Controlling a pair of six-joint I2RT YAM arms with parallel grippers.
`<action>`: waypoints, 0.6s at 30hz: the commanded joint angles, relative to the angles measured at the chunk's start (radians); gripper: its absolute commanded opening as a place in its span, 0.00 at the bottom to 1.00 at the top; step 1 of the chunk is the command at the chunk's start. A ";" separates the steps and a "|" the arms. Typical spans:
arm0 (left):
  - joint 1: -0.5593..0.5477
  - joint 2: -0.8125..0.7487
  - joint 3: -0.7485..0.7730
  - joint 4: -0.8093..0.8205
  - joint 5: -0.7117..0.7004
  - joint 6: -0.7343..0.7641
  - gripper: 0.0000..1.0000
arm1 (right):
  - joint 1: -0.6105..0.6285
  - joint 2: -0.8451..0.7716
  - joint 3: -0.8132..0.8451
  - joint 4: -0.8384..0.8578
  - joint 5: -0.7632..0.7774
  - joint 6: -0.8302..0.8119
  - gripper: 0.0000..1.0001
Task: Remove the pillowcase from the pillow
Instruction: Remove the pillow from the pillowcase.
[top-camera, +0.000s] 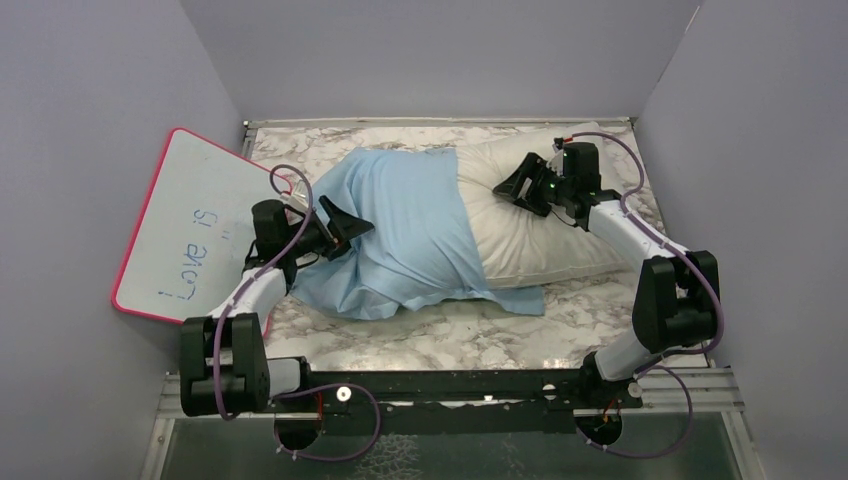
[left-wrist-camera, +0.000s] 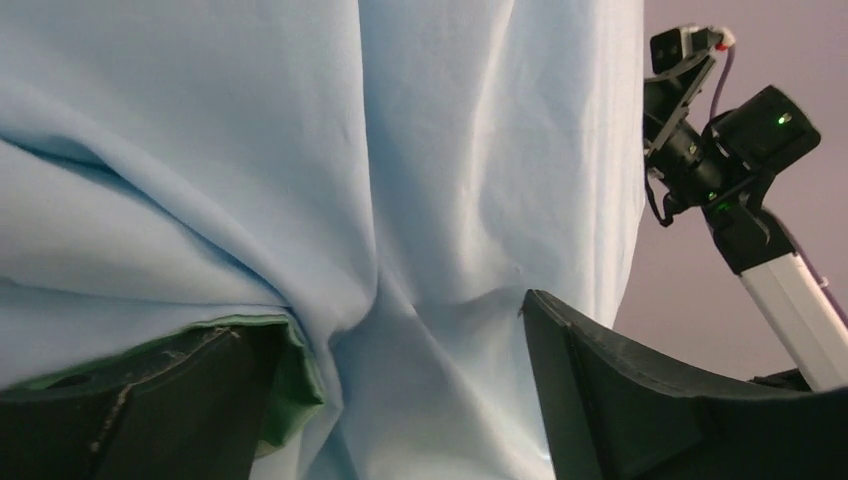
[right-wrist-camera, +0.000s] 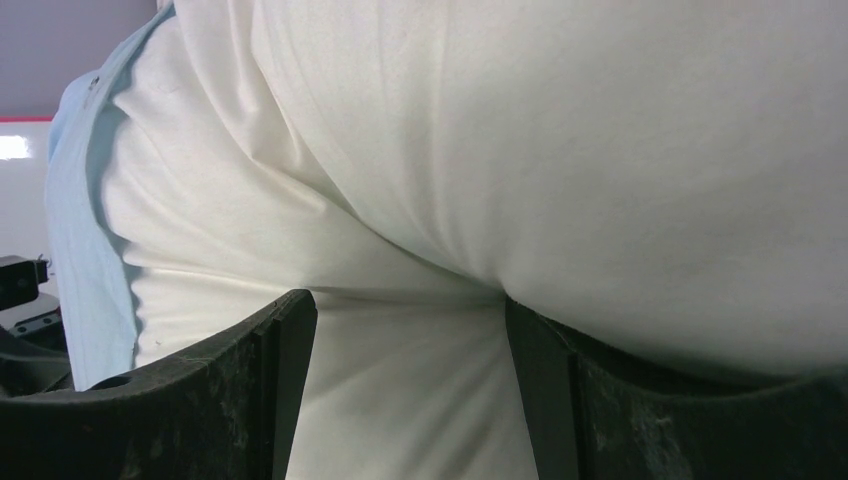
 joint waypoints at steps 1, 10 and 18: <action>-0.066 0.071 0.052 0.074 0.041 0.031 0.81 | -0.031 0.108 -0.103 -0.285 0.100 -0.050 0.76; -0.087 -0.016 0.092 -0.228 -0.186 0.198 0.00 | -0.032 0.111 -0.096 -0.321 0.244 -0.032 0.76; 0.060 -0.159 0.396 -0.830 -0.834 0.515 0.00 | -0.035 0.140 -0.084 -0.346 0.333 -0.011 0.76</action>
